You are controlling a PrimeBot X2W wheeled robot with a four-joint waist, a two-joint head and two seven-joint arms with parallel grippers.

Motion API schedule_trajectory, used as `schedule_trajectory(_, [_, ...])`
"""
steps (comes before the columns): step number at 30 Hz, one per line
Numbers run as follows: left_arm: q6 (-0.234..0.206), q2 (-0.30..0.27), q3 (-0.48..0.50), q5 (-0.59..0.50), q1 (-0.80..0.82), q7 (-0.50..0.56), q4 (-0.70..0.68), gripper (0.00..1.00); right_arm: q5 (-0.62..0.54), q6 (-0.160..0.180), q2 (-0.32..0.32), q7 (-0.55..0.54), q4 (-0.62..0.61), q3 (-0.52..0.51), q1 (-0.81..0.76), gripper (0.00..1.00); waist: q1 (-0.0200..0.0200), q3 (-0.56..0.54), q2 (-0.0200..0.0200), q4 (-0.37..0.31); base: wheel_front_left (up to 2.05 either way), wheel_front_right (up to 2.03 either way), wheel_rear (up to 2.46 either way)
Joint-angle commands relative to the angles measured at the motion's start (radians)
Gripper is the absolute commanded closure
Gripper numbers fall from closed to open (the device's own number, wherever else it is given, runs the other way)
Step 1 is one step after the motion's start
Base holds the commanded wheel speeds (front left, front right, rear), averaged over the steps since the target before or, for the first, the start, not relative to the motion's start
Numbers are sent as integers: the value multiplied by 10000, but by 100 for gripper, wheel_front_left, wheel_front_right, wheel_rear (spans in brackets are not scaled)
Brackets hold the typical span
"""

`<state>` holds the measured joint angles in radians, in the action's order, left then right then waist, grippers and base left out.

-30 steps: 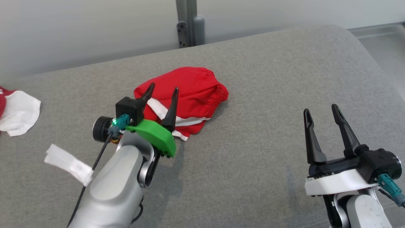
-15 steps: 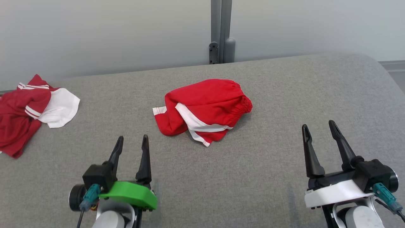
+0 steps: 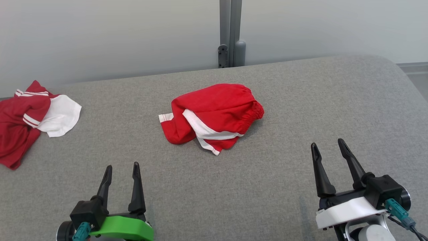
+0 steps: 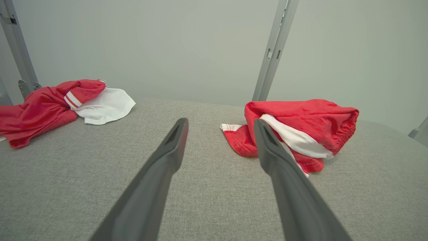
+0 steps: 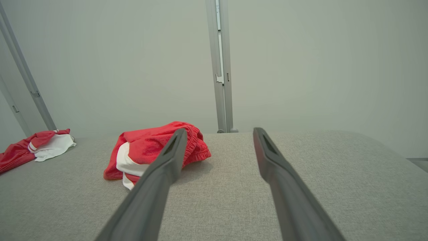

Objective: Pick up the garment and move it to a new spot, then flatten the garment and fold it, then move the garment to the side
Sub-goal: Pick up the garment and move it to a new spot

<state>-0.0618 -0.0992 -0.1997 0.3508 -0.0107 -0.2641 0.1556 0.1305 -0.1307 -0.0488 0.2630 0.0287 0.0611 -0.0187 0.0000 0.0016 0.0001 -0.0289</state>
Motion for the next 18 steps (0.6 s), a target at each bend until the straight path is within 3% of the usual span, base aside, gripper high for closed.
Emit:
schedule_trajectory(1, [64, 59, 83, -169, -141, -5, -49, 0, 95, -1, -29, 29, 41, 10, -22, 0, 0, 4, -1, -3, 0, 0, 0])
schedule_trajectory(18, [432, 365, 413, -575, -117, -5, 180, 0, 96, -1, -29, 29, 312, -8, 41, 0, 0, 11, -1, 36, 0, 0, 0])
